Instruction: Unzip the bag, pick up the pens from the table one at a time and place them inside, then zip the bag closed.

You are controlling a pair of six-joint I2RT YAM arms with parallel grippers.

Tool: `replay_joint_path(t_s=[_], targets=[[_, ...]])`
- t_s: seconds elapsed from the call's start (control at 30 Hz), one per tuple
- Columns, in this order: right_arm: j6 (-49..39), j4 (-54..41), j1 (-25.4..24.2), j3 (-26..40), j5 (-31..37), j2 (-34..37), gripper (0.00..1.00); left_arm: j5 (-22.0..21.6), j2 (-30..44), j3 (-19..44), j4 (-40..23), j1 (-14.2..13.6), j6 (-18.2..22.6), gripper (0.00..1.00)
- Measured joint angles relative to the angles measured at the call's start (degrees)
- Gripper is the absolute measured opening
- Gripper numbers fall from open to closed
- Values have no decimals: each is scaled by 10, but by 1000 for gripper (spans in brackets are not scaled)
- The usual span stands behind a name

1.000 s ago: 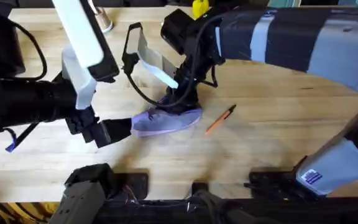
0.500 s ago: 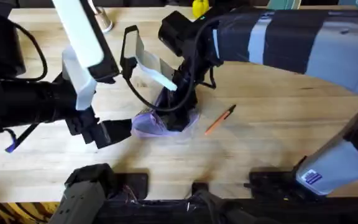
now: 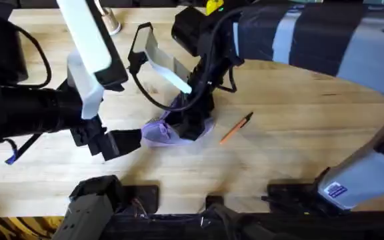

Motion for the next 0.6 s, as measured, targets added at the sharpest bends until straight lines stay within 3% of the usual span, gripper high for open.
replay_joint_path(t_s=[0.17,0.37,0.47,0.6], targets=[[24,-35,-40,1,29,-59,998,0,0,0,0,0,0,993],[94,-51,-97,1,113,-154,997,0,0,0,0,0,0,993],[184,-54,-111,3,174,-189,997,0,0,0,0,0,0,993],[374,-71,-121,5,270,-210,997,0,0,0,0,0,0,993]])
